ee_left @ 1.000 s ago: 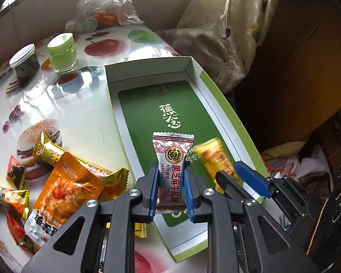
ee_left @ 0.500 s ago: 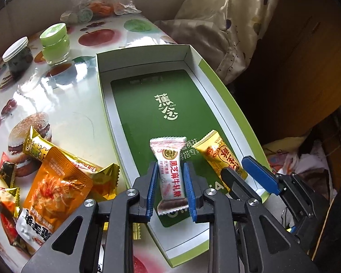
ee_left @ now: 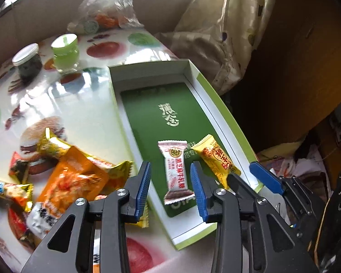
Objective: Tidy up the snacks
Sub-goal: 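Lower both packets into the green box and open both tools, then move the right tool back to the pile and grasp the white-orange spicy strip pack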
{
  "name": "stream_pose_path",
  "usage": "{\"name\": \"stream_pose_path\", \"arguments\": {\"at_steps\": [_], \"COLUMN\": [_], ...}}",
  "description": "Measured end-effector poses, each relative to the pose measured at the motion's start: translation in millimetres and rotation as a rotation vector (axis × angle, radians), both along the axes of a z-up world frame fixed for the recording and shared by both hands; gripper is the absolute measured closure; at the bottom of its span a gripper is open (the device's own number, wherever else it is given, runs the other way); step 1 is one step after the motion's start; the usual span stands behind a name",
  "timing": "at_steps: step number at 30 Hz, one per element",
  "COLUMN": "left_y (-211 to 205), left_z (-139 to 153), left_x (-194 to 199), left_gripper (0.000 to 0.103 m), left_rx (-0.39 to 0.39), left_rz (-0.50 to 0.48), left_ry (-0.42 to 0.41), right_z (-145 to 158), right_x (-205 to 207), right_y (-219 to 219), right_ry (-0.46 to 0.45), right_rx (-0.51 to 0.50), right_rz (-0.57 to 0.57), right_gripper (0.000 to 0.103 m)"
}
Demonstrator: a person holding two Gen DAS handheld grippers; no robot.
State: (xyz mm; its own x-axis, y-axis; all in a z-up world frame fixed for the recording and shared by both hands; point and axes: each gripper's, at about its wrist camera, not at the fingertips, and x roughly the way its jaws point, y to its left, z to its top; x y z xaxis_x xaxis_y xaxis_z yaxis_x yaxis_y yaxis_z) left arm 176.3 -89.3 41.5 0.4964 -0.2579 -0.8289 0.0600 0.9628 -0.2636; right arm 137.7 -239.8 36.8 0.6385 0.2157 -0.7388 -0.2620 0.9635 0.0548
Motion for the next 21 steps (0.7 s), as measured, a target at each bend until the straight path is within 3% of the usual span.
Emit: {"name": "stream_pose_path", "arguments": {"at_steps": [10,12,13,21], "left_y": [42.8,57.7,63.3,126.2], "left_z": [24.5,25.8,25.9,19.5], "left_x": [-43.1,-51.9,-54.2,-86.8], "left_gripper": [0.064,0.046,0.044,0.044], "left_rx": [0.021,0.022,0.026,0.023], "left_rz": [0.060,0.083,0.095,0.243], "left_ry": [-0.095,-0.101,-0.103,-0.104], "right_z": [30.5,32.5,32.4,10.8], "right_x": [-35.7,-43.0,-44.3,-57.1], "right_y": [20.4,32.4,36.4,91.9], "right_ry": [-0.049,-0.035,-0.032,0.078], "right_rx": [0.073,0.087,0.090,0.092], "right_rz": [0.057,0.091,0.104,0.252], "right_gripper": [0.063,0.063,0.063,0.063]}}
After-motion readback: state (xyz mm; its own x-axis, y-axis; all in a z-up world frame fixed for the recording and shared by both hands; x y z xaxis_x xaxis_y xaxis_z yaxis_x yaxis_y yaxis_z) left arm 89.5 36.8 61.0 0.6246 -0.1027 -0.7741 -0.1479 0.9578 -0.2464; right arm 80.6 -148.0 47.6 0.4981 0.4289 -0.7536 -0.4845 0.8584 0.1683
